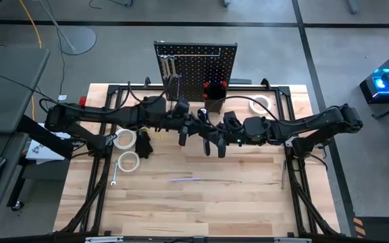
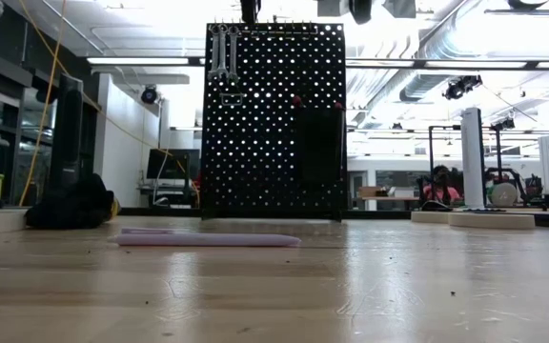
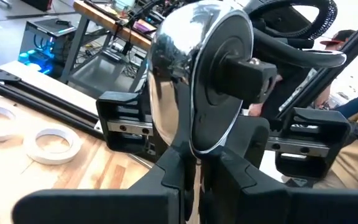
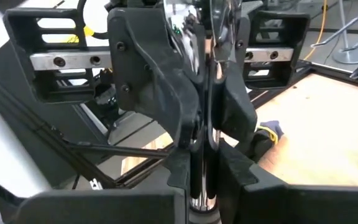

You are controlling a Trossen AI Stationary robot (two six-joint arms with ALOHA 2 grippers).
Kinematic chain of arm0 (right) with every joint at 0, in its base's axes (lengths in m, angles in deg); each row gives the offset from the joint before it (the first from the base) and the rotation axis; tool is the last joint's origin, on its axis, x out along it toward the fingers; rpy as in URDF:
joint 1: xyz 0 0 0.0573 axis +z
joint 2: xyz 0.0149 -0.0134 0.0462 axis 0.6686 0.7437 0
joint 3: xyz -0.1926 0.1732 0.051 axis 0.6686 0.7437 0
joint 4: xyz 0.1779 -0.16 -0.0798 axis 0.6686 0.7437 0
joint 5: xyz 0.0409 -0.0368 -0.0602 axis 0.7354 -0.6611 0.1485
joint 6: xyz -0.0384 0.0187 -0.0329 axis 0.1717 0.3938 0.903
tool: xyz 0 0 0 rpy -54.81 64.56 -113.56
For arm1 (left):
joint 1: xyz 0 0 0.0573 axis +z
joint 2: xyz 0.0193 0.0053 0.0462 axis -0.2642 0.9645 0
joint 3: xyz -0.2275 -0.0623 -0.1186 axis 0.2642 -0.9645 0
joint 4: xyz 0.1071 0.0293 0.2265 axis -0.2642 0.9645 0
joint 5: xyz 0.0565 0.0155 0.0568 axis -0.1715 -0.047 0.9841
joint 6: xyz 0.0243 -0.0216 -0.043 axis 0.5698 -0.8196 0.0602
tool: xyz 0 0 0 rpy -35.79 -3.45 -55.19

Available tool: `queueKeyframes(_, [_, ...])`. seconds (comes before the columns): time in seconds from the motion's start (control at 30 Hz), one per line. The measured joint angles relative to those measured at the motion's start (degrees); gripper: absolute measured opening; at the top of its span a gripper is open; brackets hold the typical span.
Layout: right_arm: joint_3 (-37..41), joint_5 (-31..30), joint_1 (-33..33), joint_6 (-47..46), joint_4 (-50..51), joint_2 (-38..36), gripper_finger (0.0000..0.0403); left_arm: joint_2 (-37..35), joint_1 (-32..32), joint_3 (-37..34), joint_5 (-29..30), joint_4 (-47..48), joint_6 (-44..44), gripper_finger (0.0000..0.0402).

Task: Hang tools onto peg board
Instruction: Put the socket wrench into the black bin on the pegboard

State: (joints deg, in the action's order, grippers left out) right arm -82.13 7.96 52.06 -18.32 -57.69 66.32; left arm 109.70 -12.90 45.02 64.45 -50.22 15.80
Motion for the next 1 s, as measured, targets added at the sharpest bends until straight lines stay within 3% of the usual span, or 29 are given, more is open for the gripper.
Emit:
queueKeyframes(0.1, [0.02, -0.49, 0.0, -0.75, 0.0, -0.11, 0.0028, 0.0, 0.04, 0.0, 0.07, 0.11, -0.36, 0.0045])
queueKeyframes(0.23, [0.07, 0.12, 0.11, -0.74, 0.5, -0.9, 0.0028, -0.89, 0.37, 0.02, -1.75, 2.5, -0.32, 0.0115])
queueKeyframes(0.37, [0.07, -0.22, 0.21, -0.18, 3.0, -3.47, 0.0028, -3.12, 0.75, 0.04, -2.04, 8.56, -0.62, 0.0168])
queueKeyframes(0.5, [0.07, -2.98, 0.92, 0.29, 11.06, -7.26, 0.0028, -6.27, 1.0, 0.04, -2.01, 17.97, -0.36, 0.0191])
queueKeyframes(0.57, [0.07, -6.17, 1.23, 0.87, 15.13, -9.59, 0.0028, -8.37, 0.47, -0.28, -0.02, 23.37, 0.92, 0.0194])
queueKeyframes(0.67, [0.07, -13.38, 1.13, 3.23, 18.9, -12.4, 0.0028, -12.32, -1.55, -4.05, 8.36, 26.46, 0.61, 0.0195])
queueKeyframes(0.83, [0.09, -23.01, -2.48, 11.19, 15.18, -11.87, 0.0028, -18.78, -7.23, -18.18, 21.65, 13.88, -9.43, 0.0196])
queueKeyframes(1.0, [0.07, -19.49, -11.11, 21.59, 3.85, -6.51, 0.0028, -20.62, -11.4, -29.94, 26.02, -5.14, -18.11, 0.0196])
